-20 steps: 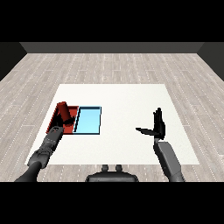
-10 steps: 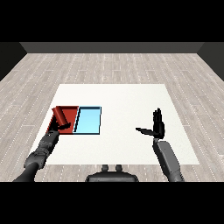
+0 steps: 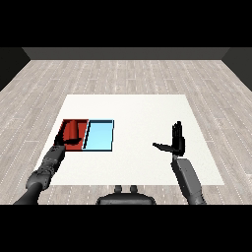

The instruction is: Pick the red can and put it in the red box

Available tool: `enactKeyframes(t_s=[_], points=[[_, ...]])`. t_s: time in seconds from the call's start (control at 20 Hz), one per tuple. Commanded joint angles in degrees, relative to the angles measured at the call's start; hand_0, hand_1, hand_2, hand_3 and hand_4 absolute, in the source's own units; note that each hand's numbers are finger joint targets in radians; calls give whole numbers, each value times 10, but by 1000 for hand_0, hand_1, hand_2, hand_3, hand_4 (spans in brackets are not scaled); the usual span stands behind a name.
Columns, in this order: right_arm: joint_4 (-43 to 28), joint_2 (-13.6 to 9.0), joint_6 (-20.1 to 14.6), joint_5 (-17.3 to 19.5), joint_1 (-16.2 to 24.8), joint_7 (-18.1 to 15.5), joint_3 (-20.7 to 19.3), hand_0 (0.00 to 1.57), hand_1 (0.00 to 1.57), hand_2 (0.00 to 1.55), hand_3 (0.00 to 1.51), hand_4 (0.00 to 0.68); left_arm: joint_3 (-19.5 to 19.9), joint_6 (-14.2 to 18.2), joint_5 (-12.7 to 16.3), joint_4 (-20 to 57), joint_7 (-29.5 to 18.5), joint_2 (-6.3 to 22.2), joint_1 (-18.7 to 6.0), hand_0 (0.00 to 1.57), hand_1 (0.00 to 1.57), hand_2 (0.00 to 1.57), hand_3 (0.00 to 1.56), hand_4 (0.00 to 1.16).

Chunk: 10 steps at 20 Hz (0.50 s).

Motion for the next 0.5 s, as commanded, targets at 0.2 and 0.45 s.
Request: enactKeyframes(t_s=[0.2, 0.45], points=[[-34, -4, 35, -8, 29, -18, 3, 0, 0, 0, 0, 0, 76, -94, 75, -103, -158, 22, -9, 1360, 1360, 1247, 0, 0], [-43, -1, 66, 0, 46, -42, 25, 0, 0, 0, 0, 0, 76, -158, 100, -203, -240, -39, 40, 0, 0, 0, 0, 0]])
